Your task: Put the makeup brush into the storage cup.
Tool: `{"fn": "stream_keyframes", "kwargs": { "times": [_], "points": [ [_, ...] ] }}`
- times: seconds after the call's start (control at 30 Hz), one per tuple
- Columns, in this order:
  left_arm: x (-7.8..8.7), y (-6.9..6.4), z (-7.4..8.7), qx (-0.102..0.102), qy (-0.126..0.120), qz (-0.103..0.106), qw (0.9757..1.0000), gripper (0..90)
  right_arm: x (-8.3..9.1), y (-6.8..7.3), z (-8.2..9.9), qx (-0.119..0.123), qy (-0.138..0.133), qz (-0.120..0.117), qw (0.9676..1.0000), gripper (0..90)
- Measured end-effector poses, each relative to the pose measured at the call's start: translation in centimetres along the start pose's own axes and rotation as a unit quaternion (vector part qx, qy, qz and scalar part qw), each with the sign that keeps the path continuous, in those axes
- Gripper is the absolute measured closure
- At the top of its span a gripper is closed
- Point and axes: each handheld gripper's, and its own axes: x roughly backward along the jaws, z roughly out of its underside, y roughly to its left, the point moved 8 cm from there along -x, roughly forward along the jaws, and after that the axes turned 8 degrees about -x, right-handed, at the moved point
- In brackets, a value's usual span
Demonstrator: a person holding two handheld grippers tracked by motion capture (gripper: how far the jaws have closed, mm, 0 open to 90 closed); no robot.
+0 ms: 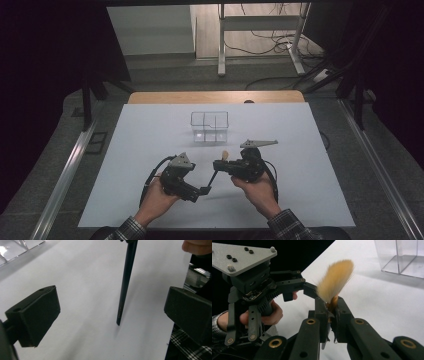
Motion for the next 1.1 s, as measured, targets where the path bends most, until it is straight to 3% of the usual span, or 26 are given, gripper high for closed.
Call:
{"fn": "stream_keyframes", "kwargs": {
  "times": [0.23,0.77,0.93,1.1],
  "points": [
    [0.0,0.1,0.4,-0.005,0.004,-0.003,1.0000,0.9,0.1,-0.1,0.0,0.013,0.002,0.009,0.9999,84.2],
    [1.1,0.3,0.9,0.008,-0.005,0.006,0.9999,2.8,0.7,-0.1,0.0,0.045,0.004,0.027,0.9986,83.8],
    [1.1,0.4,1.2,0.012,0.005,0.016,0.9998,2.4,1.1,-0.2,-0.2,0.048,0.000,0.033,0.9983,83.9],
    [1.2,0.6,1.5,0.012,0.013,0.010,0.9998,0.8,1.6,-0.3,-0.4,0.052,-0.006,0.039,0.9979,83.9]
  ]
}}
